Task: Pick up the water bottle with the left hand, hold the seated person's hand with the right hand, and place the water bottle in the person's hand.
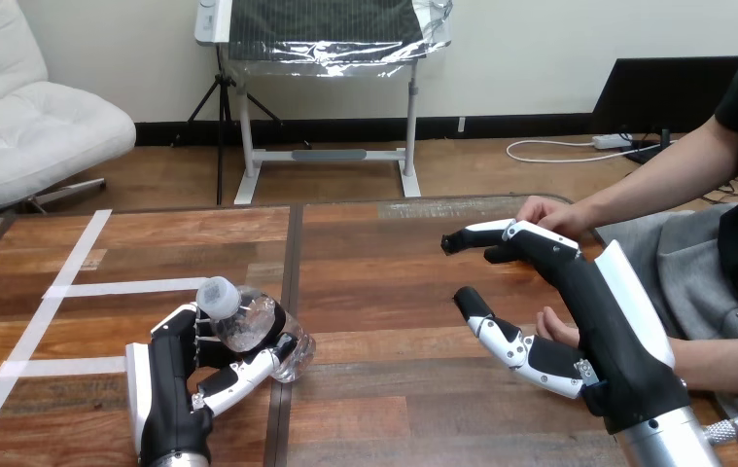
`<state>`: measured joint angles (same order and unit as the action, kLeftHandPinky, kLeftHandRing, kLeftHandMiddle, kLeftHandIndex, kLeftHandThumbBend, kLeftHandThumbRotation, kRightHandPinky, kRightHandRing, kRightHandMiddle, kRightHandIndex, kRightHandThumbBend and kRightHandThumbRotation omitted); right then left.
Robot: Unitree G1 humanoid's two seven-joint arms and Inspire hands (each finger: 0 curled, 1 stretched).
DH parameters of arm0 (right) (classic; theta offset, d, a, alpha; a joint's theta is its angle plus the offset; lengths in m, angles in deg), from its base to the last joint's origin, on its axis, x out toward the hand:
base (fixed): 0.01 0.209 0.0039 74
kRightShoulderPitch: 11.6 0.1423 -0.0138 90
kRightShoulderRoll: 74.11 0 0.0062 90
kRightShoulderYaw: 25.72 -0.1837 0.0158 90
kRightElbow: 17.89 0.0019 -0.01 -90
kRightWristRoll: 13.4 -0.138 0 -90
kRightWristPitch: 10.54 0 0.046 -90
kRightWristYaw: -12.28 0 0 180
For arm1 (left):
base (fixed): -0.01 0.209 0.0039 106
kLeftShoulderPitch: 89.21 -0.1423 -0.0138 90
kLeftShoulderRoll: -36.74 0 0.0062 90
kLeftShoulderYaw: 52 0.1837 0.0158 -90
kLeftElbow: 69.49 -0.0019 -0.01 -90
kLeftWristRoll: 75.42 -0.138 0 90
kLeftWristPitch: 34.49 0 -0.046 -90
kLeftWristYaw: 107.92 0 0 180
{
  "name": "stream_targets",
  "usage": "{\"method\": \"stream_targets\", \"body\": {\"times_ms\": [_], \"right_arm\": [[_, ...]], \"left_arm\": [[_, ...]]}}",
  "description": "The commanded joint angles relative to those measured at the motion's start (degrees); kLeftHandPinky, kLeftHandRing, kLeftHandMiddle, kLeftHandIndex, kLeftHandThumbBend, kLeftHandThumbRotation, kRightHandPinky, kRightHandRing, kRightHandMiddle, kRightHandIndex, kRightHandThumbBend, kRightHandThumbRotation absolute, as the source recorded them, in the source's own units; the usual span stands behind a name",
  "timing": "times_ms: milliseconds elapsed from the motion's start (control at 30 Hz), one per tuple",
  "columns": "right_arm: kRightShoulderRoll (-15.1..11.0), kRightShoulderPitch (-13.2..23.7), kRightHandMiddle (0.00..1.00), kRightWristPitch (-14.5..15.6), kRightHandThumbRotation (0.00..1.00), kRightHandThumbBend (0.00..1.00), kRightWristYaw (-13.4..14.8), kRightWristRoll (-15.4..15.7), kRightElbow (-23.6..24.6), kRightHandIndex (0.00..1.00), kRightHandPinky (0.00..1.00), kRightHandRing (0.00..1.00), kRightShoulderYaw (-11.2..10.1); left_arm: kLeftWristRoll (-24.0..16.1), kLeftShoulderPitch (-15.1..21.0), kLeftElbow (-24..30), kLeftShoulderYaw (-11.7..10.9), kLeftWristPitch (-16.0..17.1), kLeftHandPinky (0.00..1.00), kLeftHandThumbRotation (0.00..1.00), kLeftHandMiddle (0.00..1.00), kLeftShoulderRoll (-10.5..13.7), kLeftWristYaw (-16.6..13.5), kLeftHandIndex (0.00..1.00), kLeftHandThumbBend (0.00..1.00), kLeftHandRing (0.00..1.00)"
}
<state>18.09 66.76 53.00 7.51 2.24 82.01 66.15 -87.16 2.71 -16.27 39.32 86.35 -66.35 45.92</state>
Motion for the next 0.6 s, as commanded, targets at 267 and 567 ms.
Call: {"method": "stream_targets", "body": {"times_ms": [267, 567], "right_arm": [[0.3, 4.6, 0.73, 0.5, 0.0, 0.37, 0.3, -1.1, 1.2, 0.67, 0.74, 0.77, -0.4], [0.2, 4.7, 0.74, 0.5, 0.0, 0.4, 0.5, -1.6, 1.1, 0.67, 0.73, 0.76, -0.7]], "left_arm": [[-1.0, 2.9, 12.4, -0.3, 2.5, 0.45, 0.0, 0.46, -0.5, 1.0, 0.5, 0.64, 0.44], [-1.0, 1.5, 15.2, -0.3, 1.0, 0.45, 0.0, 0.45, -1.1, 1.8, 0.49, 0.65, 0.44]]}}
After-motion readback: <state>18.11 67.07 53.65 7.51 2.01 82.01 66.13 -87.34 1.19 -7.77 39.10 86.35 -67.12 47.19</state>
